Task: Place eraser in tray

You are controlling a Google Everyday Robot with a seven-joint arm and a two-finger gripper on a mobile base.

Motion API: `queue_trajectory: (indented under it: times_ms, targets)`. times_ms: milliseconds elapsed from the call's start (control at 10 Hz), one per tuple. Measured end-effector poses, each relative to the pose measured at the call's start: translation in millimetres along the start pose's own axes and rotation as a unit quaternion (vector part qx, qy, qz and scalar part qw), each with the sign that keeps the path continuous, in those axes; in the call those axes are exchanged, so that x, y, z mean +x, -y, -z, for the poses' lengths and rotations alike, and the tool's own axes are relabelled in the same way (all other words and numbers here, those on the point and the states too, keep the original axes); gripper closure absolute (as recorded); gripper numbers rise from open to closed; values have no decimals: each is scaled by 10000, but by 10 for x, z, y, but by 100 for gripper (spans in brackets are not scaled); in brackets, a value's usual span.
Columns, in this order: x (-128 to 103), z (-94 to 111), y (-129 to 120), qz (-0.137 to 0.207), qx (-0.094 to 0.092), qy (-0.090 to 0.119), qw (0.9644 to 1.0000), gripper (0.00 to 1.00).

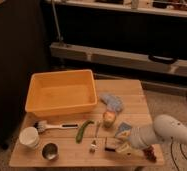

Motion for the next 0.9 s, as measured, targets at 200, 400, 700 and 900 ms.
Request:
queue_trajectory:
  times_ms: [200, 400, 700, 900]
  targets:
    - [-281, 477, 259, 6, 77, -141, 9999, 100]
    - [-581, 895, 566, 52, 127, -291, 9995, 100]
    - [-1164, 1308, 1033, 167, 163, -131, 9996, 100]
    - [-1731, 1272, 1302, 302, 144, -8, 9994, 100]
